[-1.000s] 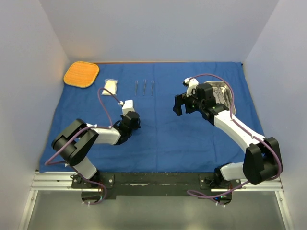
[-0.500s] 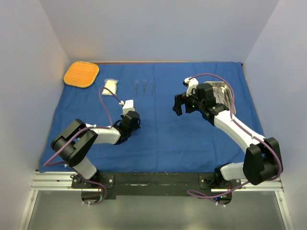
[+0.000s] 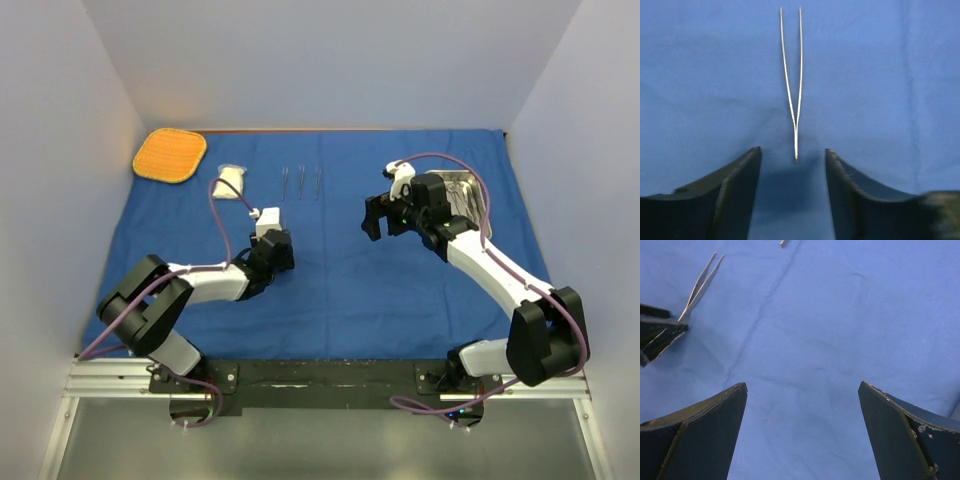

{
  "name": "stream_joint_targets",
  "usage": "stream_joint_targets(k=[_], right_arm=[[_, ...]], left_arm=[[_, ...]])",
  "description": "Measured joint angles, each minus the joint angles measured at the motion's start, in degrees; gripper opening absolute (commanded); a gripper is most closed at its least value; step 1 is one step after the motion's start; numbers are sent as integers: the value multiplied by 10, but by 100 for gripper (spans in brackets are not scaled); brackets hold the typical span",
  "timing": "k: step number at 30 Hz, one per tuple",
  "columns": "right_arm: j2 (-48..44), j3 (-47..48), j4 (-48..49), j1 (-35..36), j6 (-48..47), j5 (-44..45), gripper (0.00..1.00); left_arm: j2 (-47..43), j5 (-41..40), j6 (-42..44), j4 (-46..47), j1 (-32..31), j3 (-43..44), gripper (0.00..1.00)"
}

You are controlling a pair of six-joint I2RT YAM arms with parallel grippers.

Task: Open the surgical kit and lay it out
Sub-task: Place the medical item in the surgical kit, then pick up the medical item from the container.

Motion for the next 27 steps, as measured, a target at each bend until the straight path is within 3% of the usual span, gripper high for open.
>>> stream_joint_targets(k=[4,9,17,27], right_arm=[[3,10,-11,-10,7,32,98],[44,66,-35,-52,9,97,96],[131,105,-29,-143,-6,272,92],[295,161,17,-141,-195,496,81]], left_arm=[[-48,-2,22,-31,0,15,81],[-139,-16,83,-31,-1,37,94],[-215,-48,182,-29,-1,43,95],[-247,-77,243,-29,-1,26,96]])
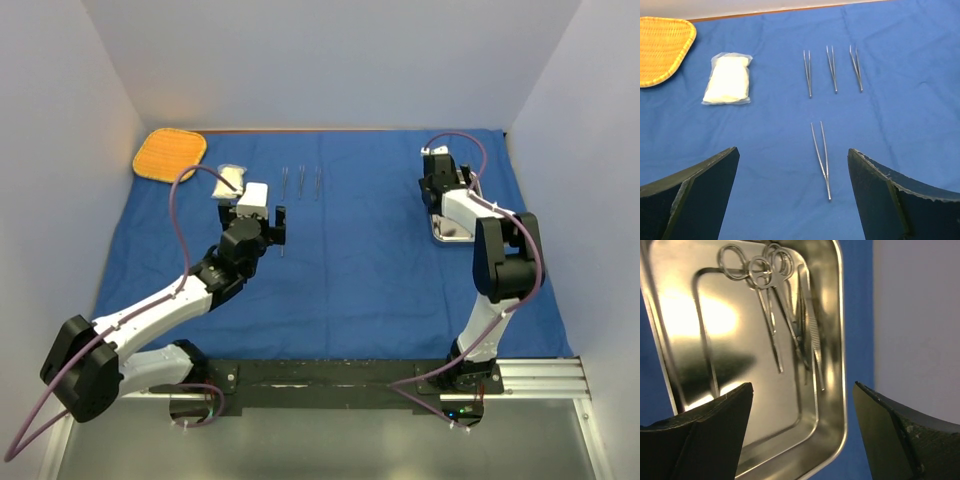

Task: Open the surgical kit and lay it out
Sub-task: Pick up the medical item from the container.

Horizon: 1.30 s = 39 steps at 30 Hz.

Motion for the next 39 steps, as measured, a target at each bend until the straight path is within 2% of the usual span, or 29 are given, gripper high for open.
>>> stream_joint_targets(k=[3,6,7,11,23,25,36,39], right_arm=[[23,12,14,-1,-53,33,78],[45,29,25,-5,-93,59,70],[52,34,27,-6,-103,63,63],[81,55,30,-9,-136,80,49],[125,72,20,-26,-175,87,46],[130,76,17,-31,-177,87,41],[164,91,15,-39,-189,86,37],[170,92,15,-39,-193,87,32]], left_arm=[[-3,-4,10,-3,2,-5,97],[-9,-5,14,-3,6,-11,97],[-12,-5,14,-3,8,-15,97],[-17,-5,14,-4,17,-22,97],[-17,-1,14,-6,21,-24,97],[-17,0,14,-9,21,-24,97],[-17,1,13,-26,22,-24,97],[-17,1,12,-30,22,-24,97]])
